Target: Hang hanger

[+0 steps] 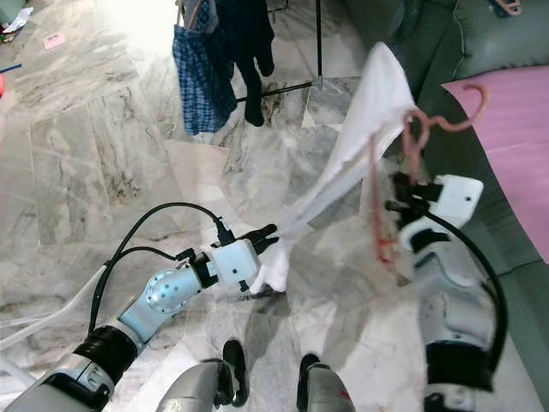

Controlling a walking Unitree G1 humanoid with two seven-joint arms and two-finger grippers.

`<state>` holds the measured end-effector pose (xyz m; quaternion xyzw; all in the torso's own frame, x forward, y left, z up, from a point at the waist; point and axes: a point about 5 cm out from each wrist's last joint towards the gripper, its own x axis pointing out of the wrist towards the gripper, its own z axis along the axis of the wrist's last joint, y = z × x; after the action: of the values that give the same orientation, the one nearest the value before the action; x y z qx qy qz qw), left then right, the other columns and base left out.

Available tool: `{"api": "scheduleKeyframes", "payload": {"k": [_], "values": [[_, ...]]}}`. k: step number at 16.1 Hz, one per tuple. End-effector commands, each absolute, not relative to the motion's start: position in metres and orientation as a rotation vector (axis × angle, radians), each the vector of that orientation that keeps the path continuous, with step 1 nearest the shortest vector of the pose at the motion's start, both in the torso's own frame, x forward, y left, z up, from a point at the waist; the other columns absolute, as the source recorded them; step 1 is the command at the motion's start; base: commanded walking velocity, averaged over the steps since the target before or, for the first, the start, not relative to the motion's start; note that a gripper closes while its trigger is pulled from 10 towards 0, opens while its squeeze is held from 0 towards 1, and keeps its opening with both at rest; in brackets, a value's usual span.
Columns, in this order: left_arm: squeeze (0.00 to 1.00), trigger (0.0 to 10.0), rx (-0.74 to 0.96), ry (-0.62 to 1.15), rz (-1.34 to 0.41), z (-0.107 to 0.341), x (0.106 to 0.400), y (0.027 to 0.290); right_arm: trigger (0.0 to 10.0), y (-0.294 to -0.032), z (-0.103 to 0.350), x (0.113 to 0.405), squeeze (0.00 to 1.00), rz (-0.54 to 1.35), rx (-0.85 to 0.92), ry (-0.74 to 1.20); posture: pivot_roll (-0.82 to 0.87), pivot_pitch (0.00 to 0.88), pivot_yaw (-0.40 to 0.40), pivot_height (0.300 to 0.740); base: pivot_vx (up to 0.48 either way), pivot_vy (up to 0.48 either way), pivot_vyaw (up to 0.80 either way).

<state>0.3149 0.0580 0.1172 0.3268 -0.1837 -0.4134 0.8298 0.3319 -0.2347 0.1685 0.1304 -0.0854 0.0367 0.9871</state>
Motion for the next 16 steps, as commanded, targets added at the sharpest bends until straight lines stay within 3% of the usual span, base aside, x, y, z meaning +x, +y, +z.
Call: {"api": "scheduleKeyframes", "payload": {"k": [1,3,8,16], "values": [[0.0,10.0,0.703,-0.367,-0.889,0.109,0.311,0.059,10.0,-0.235,0.175,0.33,0.0,0.051,0.374,-0.207,-0.03,0.311,0.077,0.74,0.0,0.0,0.0],[0.0,10.0,0.711,-0.358,-0.892,0.102,0.308,0.059,10.0,-0.229,0.183,0.33,0.0,0.047,0.614,-0.241,-0.03,0.307,0.075,0.74,0.0,0.0,0.0],[0.0,10.0,0.707,-0.352,-0.906,0.096,0.305,0.054,10.0,-0.207,0.204,0.328,0.0,0.207,0.792,-0.266,-0.03,0.3,0.073,0.74,0.0,0.0,0.0],[0.0,10.0,0.665,-0.392,-0.996,0.098,0.292,0.038,10.0,-0.24,0.204,0.355,0.0,-0.217,0.684,-0.262,-0.03,0.306,0.067,0.74,0.0,0.0,0.0]]}}
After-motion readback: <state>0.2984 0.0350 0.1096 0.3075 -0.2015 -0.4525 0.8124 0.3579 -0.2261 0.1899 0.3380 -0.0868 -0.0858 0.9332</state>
